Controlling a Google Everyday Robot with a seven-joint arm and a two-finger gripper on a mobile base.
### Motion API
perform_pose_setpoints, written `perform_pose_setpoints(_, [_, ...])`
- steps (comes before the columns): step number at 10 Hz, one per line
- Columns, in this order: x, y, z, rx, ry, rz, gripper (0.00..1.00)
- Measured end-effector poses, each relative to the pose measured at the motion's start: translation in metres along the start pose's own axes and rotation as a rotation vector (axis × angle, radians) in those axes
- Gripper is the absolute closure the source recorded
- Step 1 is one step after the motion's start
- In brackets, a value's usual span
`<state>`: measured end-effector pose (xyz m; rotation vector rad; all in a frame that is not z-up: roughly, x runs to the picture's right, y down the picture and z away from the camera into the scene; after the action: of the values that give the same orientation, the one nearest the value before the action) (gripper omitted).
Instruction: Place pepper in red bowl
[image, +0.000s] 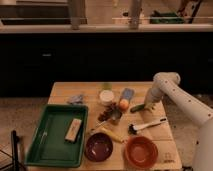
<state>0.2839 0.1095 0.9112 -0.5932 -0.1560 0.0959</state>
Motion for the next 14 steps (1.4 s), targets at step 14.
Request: perform_pose_setpoints(14, [-0.012,0.008,-0.090,0.034,-0.162,-0.226,1.00])
